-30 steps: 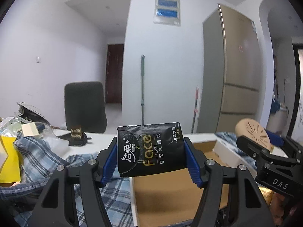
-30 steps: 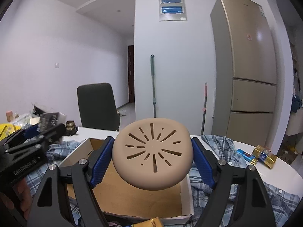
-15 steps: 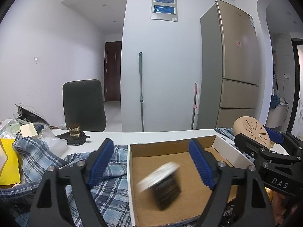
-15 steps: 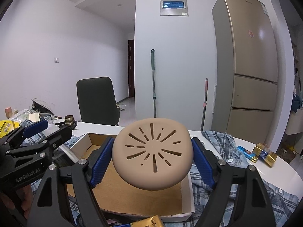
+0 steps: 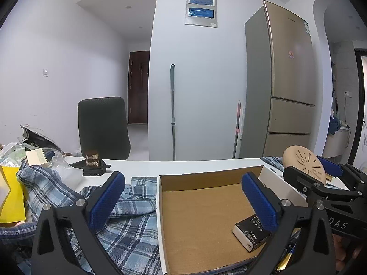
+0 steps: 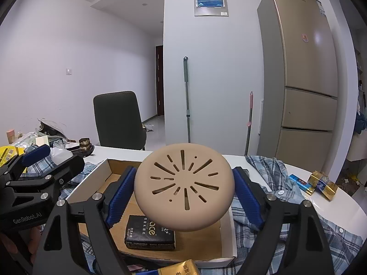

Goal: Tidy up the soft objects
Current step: 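Lower the beige disc into the box and open the right gripper, then grasp the gold-and-blue box with the right gripper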

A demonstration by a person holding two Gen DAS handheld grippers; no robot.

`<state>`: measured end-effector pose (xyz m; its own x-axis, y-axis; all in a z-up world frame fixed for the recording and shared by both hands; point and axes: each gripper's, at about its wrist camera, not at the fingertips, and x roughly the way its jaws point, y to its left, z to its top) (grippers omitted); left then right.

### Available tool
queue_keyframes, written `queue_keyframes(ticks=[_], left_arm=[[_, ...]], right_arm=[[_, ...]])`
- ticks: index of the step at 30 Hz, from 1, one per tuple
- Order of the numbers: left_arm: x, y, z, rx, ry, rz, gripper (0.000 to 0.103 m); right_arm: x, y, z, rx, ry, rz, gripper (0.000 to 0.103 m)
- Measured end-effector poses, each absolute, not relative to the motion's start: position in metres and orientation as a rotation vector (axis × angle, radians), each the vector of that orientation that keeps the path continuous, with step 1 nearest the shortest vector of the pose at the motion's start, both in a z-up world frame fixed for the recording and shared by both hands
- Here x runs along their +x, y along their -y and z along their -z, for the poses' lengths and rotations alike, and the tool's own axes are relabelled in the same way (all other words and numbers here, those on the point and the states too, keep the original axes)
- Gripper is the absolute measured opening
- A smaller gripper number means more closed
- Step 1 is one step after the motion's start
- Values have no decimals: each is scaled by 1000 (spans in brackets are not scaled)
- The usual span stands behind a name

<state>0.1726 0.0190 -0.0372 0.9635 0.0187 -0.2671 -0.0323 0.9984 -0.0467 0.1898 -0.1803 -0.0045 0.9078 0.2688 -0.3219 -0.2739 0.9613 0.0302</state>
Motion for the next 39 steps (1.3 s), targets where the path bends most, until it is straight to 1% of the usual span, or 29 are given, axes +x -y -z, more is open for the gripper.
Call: queue_keyframes(ticks=[3,5,9,13,24,28,30,33,39], left_arm=[[172,-18,37,-51,-269,-31,103],[172,-19,37,-50,-269,-31,103],[171,-19,37,-51,-265,-39,103],[163,-18,29,-19,-219,-51,103],[90,-11,-54,-20,-66,-6,103],[62,-12,-68,-41,-67,-26,103],[52,-12,-67,-63,-111,-26,103],[34,-8,-57,-36,-85,-31,103],[18,1,-32,12,-102,-30,103]], right_arm=[[190,181,5,-14,-328,-280,84],[189,180,5,-16,-324,-282,89],[188,181,4,-10,-319,-281,90],[184,187,-4,9,-283,-260,90],[142,220,-73,44,-145,-262,90],[118,229,-93,58,-117,-282,93],[106,234,-97,65,-105,-290,94],[95,236,-97,59,-106,-306,95],[81,233,-77,17,-140,-319,97]])
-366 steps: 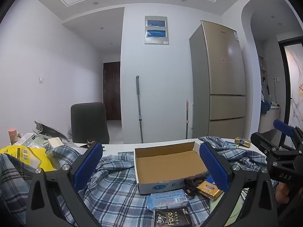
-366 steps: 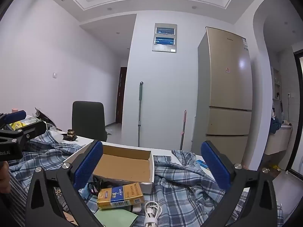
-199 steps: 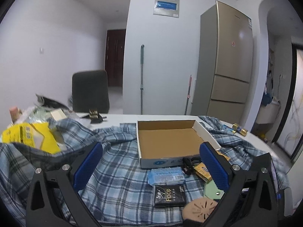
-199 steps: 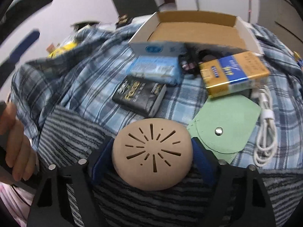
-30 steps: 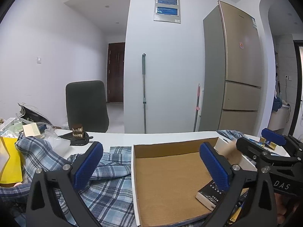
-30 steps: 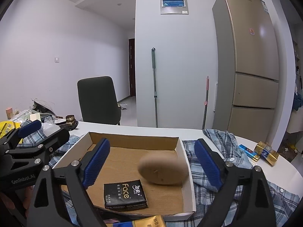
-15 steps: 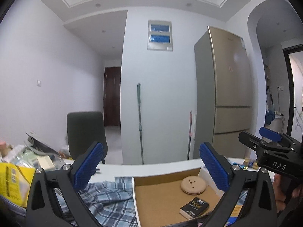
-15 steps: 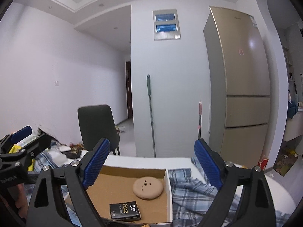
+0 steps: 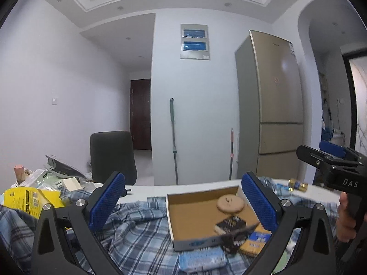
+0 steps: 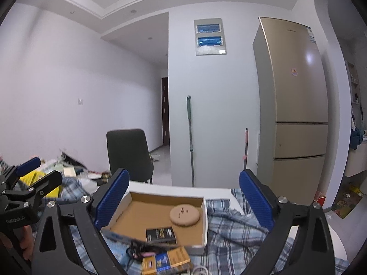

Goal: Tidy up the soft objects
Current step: 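Grasp the gold-and-blue box with the right gripper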

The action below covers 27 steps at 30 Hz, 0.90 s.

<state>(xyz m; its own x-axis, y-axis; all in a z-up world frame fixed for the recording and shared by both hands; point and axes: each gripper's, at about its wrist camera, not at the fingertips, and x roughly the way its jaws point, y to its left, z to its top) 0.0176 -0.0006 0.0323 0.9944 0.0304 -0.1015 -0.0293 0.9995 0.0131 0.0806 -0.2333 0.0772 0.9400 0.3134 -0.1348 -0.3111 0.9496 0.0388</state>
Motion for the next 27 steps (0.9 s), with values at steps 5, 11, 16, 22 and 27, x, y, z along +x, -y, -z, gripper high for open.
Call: queue_keyframes(ticks=[5,11,16,22,27], left_arm=[[20,3,-11,-1,-143,-15,103],[24,0,-4,-15,-169,-5,103],[32,-6,-3,-29,-208,-11,103],[39,-10,2,-48,-255,-14,103],[48,-5,6,-5,-321,-17,103]], right_arm=[[81,230,-54,-13,-201,-328,97],[94,221,-31,-81,-296,-370,97],[117,204,-20,-164,-446,-459,97],[136,182,7,-312,-667,-527,97],[152,179,27,-360,-751,-530,97]])
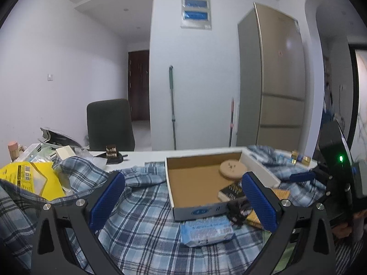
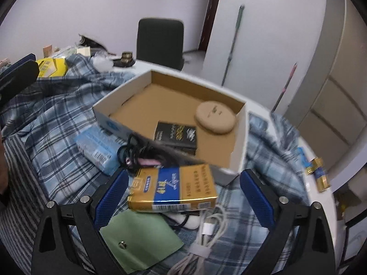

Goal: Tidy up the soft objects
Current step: 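Grasp the gold-and-blue box with the right gripper, then grasp the blue wet-wipe pack with the left gripper while the right gripper holds the gold box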

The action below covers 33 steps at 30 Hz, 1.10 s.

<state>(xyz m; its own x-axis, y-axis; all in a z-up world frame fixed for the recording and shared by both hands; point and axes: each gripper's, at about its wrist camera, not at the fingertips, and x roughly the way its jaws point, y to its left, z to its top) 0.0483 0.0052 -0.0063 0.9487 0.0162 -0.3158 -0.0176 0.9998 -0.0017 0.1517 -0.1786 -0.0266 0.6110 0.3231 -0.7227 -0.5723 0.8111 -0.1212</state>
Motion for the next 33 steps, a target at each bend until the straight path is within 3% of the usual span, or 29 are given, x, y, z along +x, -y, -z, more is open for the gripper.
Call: queue_keyframes(ticks=[15,19,23,33], left_arm=[[66,-12,19,-36,-429,4,103],[66,-11,20,-36,-432,5,103],[67,-11,20,-33,-445,-5,103],[85,-4,32,-21,-630,-8,103]], right_arm=[[164,177,55,-422,-875,-580,97],[158,174,56,-454,-865,-585,97],[151,172,54,-480,-848,-586,87],[125,202,15,-261,-689,-466,87]])
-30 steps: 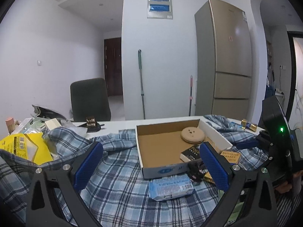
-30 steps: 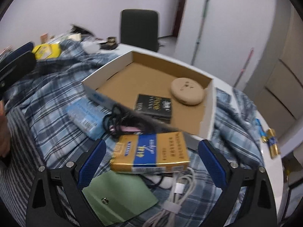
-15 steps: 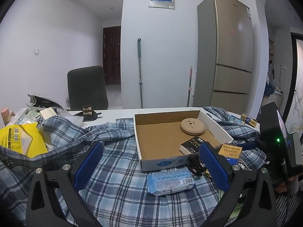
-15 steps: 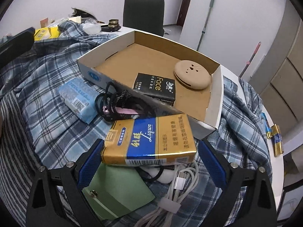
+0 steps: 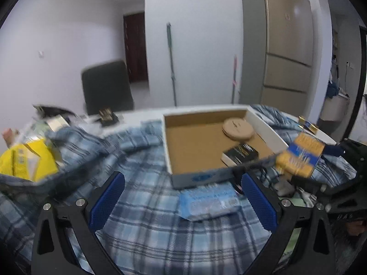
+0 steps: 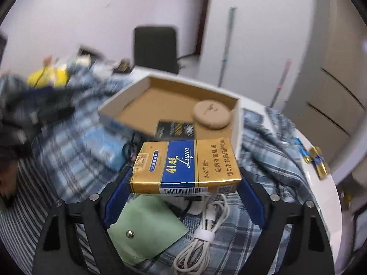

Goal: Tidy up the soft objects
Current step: 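Grasp the blue wet-wipe pack with the left gripper while the right gripper holds the gold box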

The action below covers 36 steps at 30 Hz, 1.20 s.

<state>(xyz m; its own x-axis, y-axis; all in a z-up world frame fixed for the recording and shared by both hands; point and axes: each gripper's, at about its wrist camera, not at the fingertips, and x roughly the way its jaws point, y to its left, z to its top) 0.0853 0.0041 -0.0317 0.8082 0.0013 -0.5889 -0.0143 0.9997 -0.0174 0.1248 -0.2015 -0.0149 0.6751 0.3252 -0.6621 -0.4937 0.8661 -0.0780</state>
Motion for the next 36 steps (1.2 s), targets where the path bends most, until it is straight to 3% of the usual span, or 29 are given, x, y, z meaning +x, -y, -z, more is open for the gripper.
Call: queue_keyframes(ticks=[10,20,25,30,36], left_arm=[[117,19,57,32,-831,-6,103],[148,22,83,12,-1014,-11,103],[147,23,88,21,-1009,-17,103],[146,20,88,-17,-1008,8,85],[139,18,83,-35,-969,25,71]], right_arm=[[106,216,5,-100,-528,-265,87],[110,218,12,-87,-544,-269,87],[105,219,10,-83,-519,-270,87],[101,215,10,-106,-509,-282,87],[103,217,11,-101,-517,-281,87]])
